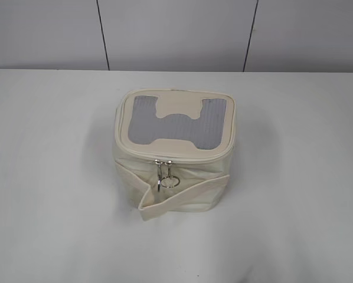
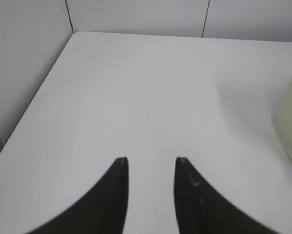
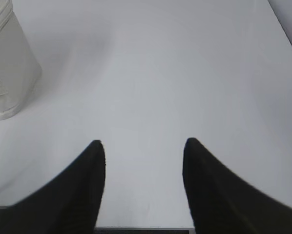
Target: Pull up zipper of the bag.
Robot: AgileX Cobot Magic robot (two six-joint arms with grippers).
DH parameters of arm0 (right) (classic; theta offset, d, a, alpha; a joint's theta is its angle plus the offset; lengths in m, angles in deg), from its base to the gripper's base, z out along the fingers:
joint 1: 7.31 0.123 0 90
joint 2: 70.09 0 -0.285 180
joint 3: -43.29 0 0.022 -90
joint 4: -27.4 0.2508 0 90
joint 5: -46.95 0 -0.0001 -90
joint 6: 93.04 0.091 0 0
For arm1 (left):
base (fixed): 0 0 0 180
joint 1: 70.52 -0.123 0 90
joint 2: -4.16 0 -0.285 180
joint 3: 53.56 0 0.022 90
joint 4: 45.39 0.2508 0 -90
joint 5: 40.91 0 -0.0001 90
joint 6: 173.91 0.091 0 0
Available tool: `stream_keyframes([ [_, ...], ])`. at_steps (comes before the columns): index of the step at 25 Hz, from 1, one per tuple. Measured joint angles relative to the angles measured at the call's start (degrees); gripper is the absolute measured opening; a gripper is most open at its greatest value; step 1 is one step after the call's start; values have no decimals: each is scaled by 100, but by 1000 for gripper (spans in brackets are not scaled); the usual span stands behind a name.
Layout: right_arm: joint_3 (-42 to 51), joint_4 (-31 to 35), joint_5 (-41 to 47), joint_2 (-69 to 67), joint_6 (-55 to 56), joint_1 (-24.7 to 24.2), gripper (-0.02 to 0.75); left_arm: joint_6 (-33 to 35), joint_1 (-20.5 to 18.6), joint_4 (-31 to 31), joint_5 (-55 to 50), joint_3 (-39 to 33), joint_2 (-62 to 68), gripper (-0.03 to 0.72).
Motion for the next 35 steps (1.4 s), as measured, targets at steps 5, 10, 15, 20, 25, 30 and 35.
stream_keyframes([
  [5,0,0,0,0,0,0,411,0,0,0,0,0,0,247],
  [10,0,0,0,0,0,0,411,0,0,0,0,0,0,247],
  [15,0,0,0,0,2,0,411,0,0,0,0,0,0,247],
  [20,0,0,0,0,2,0,411,0,0,0,0,0,0,247],
  [25,0,0,0,0,7,0,411,0,0,0,0,0,0,247],
  [30,0,0,0,0,7,0,411,0,0,56,0,0,0,247],
  [35,0,0,0,0,7,0,411,2,0,0,0,0,0,247],
])
